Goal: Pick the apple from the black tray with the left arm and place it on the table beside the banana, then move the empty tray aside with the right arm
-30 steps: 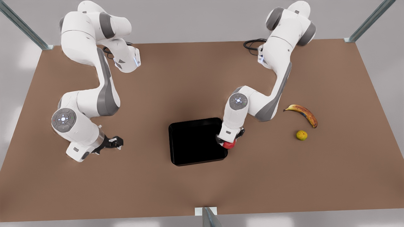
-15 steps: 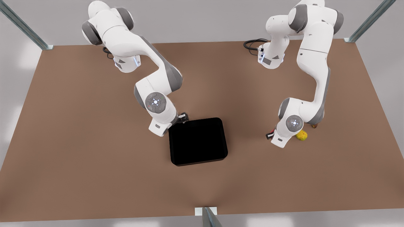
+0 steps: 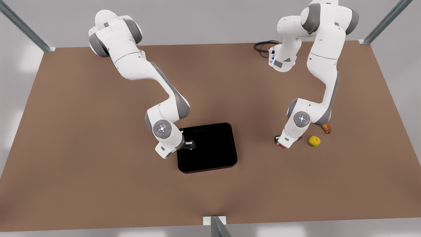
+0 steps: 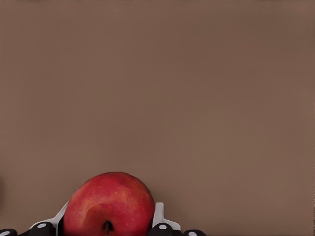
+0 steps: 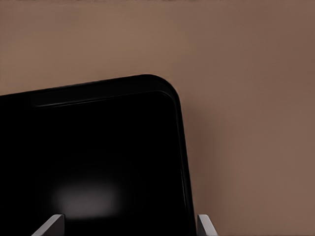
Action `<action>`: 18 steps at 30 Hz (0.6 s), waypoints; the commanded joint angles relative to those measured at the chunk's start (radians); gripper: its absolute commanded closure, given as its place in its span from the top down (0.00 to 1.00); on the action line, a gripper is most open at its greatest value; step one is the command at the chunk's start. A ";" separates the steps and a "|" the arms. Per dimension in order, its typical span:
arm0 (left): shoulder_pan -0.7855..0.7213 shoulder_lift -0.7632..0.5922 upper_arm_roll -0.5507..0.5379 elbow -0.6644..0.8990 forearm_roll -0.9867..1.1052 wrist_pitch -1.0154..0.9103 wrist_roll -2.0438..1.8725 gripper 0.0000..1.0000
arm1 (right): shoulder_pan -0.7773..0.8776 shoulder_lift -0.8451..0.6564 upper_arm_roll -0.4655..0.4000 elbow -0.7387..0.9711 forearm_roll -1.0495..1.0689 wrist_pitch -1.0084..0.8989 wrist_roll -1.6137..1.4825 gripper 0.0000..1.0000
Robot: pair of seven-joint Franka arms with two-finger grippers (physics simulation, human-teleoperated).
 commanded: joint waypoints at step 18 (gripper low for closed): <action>-0.004 0.073 0.009 0.000 -0.082 0.136 0.331 1.00 | -0.004 0.000 -0.018 -0.232 0.001 0.326 -0.118 0.99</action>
